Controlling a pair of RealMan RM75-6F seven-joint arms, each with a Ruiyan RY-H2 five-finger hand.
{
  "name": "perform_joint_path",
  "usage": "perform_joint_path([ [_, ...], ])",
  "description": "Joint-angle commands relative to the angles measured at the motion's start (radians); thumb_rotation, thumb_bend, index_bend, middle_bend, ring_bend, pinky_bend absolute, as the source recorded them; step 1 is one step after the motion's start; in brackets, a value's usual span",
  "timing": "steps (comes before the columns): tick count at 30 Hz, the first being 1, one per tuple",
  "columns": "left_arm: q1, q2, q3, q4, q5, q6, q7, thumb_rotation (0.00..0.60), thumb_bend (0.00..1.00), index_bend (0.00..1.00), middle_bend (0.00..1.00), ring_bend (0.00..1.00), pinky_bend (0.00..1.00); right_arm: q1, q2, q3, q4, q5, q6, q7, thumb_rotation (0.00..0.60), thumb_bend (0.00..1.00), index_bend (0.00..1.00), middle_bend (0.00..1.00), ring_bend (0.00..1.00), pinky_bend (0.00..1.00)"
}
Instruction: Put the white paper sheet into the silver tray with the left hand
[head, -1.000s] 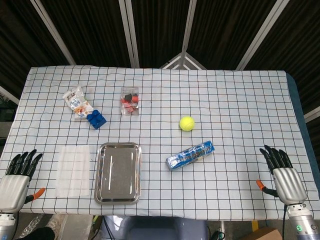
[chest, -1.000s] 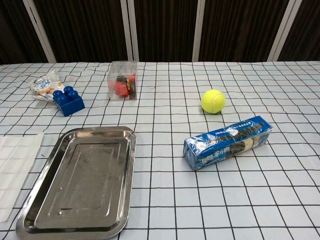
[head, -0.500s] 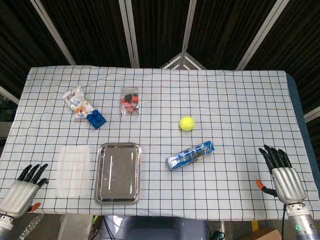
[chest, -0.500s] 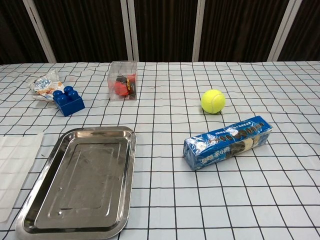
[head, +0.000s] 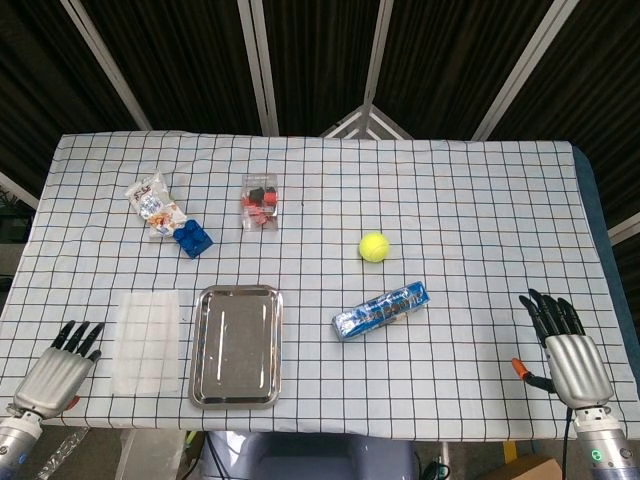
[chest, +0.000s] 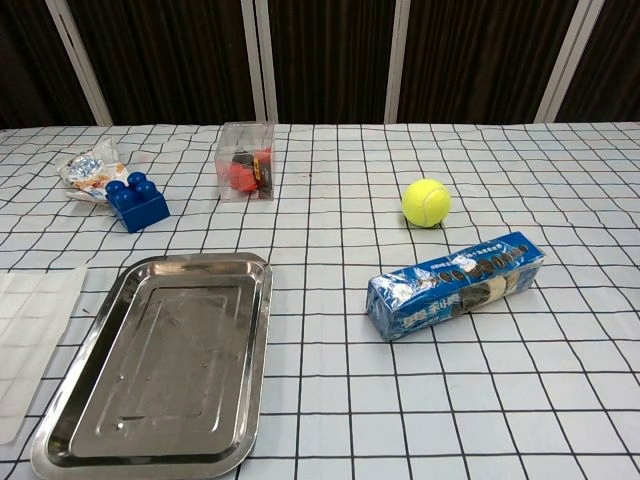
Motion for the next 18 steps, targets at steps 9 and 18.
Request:
perform_joint_path([
  [9,-0.050,-0.041,-0.002,-0.033,-0.045,-0.077,0.086,0.600,0.15,0.36,0.00,0.00,0.00,-0.002,0.001,0.002,-0.003,0.003,0.002,0.009,0.600,0.31,0.00,0.00,0.00,0.00],
  [18,-0.075,-0.090,-0.013,-0.022,-0.077,-0.096,0.132,0.600,0.15,0.37,0.00,0.00,0.00,-0.003,0.002,0.002,-0.006,0.007,0.002,0.014,0.600,0.31,0.00,0.00,0.00,0.00],
])
